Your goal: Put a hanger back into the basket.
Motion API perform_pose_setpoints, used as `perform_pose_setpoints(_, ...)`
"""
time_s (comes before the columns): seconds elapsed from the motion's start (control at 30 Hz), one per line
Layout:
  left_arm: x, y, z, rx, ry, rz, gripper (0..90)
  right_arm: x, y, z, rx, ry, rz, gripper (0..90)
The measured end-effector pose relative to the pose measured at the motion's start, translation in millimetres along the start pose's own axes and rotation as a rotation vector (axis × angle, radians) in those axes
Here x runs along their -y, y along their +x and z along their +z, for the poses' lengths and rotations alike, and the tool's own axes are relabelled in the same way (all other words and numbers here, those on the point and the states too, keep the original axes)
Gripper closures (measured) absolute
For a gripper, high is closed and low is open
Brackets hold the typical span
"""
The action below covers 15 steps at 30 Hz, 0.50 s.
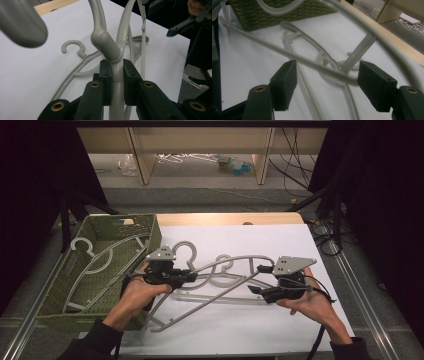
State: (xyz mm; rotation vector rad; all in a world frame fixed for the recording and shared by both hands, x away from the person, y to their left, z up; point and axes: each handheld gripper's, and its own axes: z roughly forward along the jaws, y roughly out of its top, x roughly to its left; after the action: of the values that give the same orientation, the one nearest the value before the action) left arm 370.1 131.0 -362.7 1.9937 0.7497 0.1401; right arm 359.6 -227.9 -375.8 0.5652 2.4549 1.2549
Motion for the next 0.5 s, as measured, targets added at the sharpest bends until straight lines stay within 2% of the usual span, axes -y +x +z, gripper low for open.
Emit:
perform_pose_setpoints(0.13, -5.0, 0.7, -11.8, -0.003, -0.013, -0.01, 79.8, 10.5, 6.0, 3.2, -0.031, -0.005, 0.02, 32.5)
perform_pose_setpoints(0.17, -7.0, 0.7, -16.2, -0.011, -0.012, -0.006, 79.8, 17.8, 9.9, 6.7, -0.047, 0.005, 0.026, 32.3)
perform_pose_setpoints(0.23, -11.2, 1.4, -25.2, -0.022, -0.016, 0.0, 79.8, 21.0, 11.4, 8.3, -0.056, 0.009, 0.032, 32.2)
perform_pose_setpoints(0.3, -15.7, 3.4, -35.7, -0.033, -0.028, -0.009, 79.8, 26.7, 15.1, 10.5, -0.068, 0.023, 0.04, 31.9)
perform_pose_setpoints(0.4, -21.2, 8.3, -52.6, -0.047, -0.049, -0.019, 79.8, 28.6, 17.3, 10.0, -0.069, 0.024, 0.04, 31.7)
perform_pose_setpoints(0.5, -25.0, 15.0, -69.0, -0.079, -0.065, -0.023, 79.8, 31.1, 18.3, 8.2, -0.073, 0.025, 0.039, 31.8)
